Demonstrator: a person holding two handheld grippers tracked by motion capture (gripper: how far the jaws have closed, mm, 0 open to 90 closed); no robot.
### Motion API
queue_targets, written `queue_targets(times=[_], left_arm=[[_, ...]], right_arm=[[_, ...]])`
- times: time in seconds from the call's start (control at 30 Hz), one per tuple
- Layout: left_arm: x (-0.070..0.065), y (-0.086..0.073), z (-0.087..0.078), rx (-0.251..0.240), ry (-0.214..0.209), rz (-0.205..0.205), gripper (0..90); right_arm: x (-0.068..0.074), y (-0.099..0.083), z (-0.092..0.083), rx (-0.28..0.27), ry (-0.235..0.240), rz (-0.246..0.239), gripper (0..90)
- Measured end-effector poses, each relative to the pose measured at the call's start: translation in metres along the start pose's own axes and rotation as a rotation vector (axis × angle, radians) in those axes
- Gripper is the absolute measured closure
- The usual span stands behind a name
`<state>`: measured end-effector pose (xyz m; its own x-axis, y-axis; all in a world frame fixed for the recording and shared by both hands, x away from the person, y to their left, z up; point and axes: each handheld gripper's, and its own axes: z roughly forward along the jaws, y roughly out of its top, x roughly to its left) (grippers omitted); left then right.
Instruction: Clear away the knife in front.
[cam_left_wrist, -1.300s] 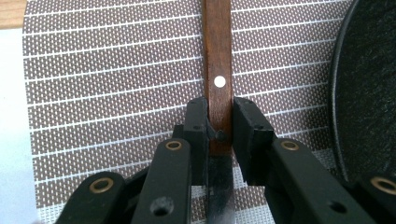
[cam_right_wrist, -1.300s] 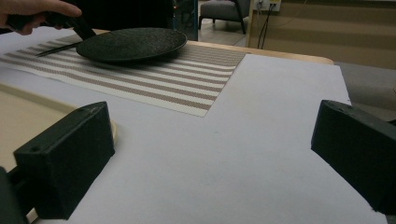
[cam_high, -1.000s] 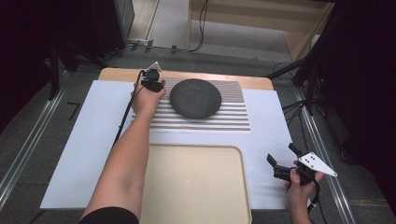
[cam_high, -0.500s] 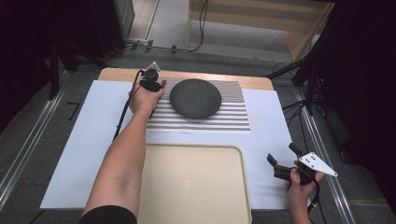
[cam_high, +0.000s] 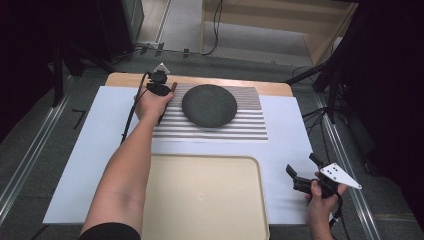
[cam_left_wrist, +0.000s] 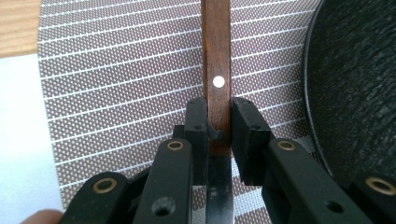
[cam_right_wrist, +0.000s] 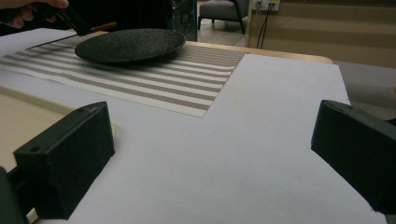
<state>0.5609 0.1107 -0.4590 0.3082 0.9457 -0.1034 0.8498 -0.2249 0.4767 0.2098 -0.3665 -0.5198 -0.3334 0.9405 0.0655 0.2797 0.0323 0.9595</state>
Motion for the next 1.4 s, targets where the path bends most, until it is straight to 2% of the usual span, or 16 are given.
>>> queue_targets(times=[0.57,1.07,1.23,1.27,1.4], left_arm=[[-0.009,-0.001,-0.024,-0.057,-0.043,0.059,76.9],[-0.012,-0.014,-0.042,-0.097,-0.094,0.095,76.9],[-0.013,-0.021,-0.050,-0.106,-0.105,0.123,76.9],[-0.015,-0.024,-0.053,-0.112,-0.115,0.148,76.9],[-0.018,-0.029,-0.064,-0.132,-0.121,0.176,76.9]], right_arm=[[0.000,0.000,0.000,-0.001,0.001,-0.002,0.0],[0.000,0.000,0.000,0.001,0.004,-0.005,0.0],[0.000,0.000,0.000,0.001,0.004,-0.004,0.0],[0.000,0.000,0.000,0.001,0.004,-0.006,0.0],[0.000,0.000,0.000,0.001,0.005,-0.006,0.0]])
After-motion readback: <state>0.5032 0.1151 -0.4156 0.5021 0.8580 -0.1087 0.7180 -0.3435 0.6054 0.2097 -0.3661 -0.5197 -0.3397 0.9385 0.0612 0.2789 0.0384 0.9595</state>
